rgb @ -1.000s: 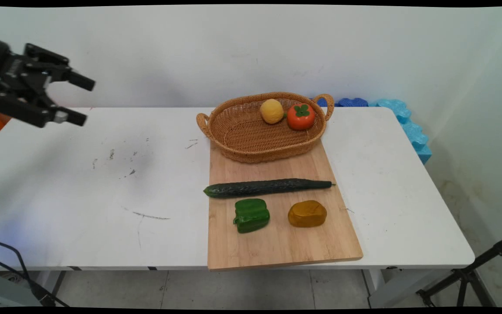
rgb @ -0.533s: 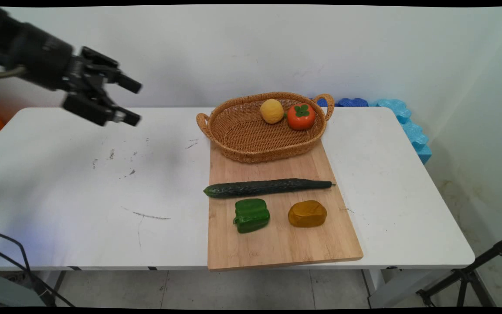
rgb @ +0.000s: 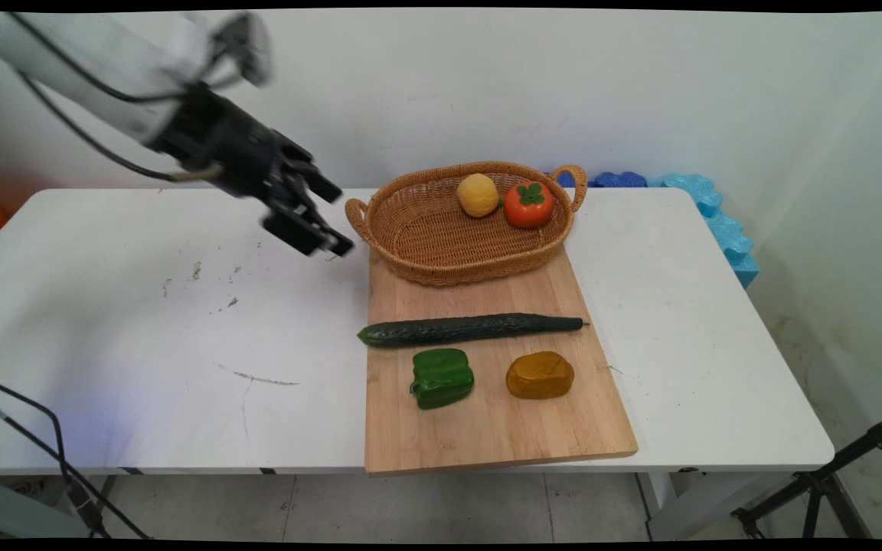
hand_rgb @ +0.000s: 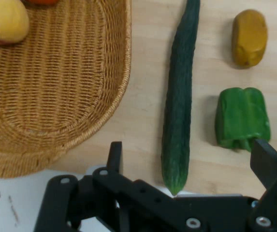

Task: Pick up the cucumber from the cutting board

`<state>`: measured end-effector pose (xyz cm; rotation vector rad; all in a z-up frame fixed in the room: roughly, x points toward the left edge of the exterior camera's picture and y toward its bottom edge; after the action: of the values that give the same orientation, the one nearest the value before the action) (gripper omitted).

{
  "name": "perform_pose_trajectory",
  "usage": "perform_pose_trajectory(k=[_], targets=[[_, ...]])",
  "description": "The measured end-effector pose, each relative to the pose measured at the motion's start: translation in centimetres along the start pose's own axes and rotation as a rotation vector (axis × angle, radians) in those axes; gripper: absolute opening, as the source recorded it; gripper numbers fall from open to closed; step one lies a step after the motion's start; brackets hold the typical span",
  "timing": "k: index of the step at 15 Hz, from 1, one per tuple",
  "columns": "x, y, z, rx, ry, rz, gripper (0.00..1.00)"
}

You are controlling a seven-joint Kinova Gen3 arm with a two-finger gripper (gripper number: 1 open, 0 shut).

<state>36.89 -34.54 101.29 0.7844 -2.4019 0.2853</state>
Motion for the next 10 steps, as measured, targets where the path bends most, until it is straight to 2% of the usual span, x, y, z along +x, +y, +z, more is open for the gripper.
perform_pose_trajectory(k=[3,10], targets=[[1.4,0.2,4.3,0.003,-0.07,0.005,1.0],[2.6,1.1,11.8,-0.005,-0.201,0.02,1.0]])
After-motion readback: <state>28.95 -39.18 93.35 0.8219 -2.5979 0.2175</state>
